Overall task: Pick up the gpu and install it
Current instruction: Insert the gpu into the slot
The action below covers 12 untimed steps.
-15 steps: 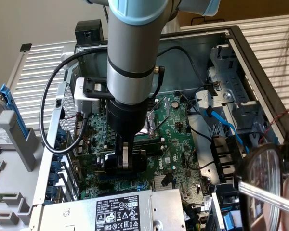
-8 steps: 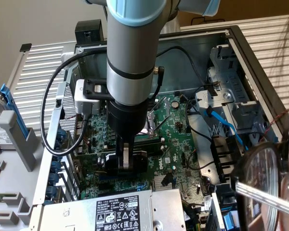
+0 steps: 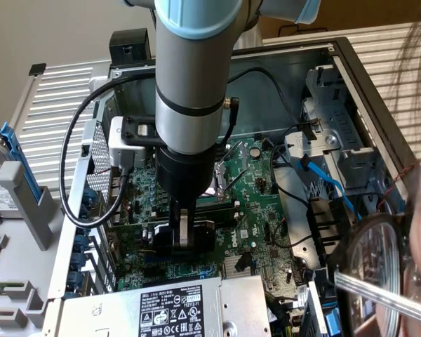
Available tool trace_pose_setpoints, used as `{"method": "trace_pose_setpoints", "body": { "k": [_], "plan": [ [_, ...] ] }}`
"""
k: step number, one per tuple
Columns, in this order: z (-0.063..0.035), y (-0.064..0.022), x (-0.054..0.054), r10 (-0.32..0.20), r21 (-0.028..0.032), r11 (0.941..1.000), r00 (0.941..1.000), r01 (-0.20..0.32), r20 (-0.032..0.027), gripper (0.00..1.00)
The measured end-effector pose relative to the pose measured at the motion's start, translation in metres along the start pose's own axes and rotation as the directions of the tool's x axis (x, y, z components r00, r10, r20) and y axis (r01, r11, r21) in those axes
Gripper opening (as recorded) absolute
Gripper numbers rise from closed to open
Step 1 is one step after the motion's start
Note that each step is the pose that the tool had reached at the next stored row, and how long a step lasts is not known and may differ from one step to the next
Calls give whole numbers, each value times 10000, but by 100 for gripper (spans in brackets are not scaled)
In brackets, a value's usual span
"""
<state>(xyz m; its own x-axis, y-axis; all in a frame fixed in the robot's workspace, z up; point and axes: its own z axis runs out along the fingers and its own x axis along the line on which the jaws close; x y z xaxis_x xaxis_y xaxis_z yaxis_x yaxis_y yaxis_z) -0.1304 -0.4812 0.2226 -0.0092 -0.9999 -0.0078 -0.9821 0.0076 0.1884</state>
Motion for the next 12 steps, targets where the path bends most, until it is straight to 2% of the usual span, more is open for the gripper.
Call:
{"method": "trace_pose_setpoints", "body": {
  "k": [7,12],
  "plan": [
    [4,22,-1,2,-2,10000,10000,-2,-13,29],
    [7,40,-4,4,4,10000,10000,-4,-61,29]
  ]
}}
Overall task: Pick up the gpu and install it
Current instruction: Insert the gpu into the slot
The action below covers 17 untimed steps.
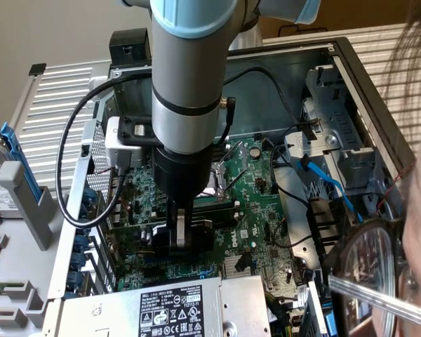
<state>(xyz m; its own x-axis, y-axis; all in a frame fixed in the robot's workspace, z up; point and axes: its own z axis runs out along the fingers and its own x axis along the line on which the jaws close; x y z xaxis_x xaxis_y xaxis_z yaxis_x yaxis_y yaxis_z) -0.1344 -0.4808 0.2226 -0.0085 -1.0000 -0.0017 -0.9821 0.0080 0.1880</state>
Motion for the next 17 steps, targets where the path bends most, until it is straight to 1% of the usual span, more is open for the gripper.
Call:
{"method": "trace_pose_setpoints", "body": {
  "k": [12,14,17],
  "plan": [
    [1,-1,-1,1,5,10000,10000,-1,-7,29],
    [10,0,-1,8,37,10000,10000,-8,-26,29],
    [28,-1,-1,17,133,9999,10000,-16,-68,29]
  ]
}}
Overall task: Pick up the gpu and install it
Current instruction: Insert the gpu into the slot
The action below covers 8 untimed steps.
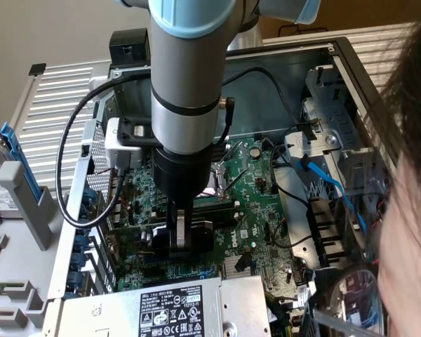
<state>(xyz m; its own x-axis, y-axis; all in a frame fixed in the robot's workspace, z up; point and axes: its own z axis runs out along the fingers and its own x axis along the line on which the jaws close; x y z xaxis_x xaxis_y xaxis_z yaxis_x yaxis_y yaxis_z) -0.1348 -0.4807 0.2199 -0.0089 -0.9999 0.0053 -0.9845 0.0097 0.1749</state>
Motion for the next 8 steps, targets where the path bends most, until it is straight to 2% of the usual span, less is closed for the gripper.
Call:
{"method": "trace_pose_setpoints", "body": {
  "k": [1,3,8],
  "plan": [
    [6,-1,0,3,39,10000,10000,-3,-20,29],
    [15,2,-2,11,77,10000,10000,-11,-43,29],
    [16,1,-1,10,93,10000,10000,-10,-52,29]
  ]
}}
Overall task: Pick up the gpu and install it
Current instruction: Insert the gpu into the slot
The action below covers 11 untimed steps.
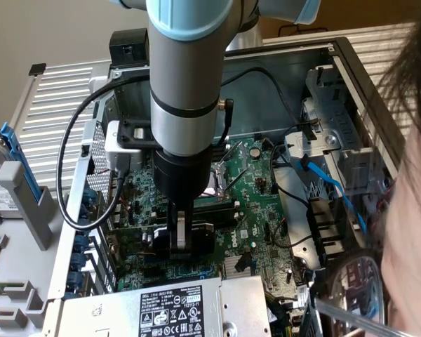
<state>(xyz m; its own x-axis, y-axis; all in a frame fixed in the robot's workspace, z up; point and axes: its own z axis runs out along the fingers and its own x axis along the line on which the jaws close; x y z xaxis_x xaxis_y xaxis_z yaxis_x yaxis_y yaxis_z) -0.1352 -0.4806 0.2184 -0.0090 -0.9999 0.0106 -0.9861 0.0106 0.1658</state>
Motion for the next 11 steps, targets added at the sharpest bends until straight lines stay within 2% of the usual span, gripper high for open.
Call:
{"method": "trace_pose_setpoints", "body": {
  "k": [11],
  "plan": [
    [0,-3,1,0,24,10000,10000,0,-13,29]
  ]
}}
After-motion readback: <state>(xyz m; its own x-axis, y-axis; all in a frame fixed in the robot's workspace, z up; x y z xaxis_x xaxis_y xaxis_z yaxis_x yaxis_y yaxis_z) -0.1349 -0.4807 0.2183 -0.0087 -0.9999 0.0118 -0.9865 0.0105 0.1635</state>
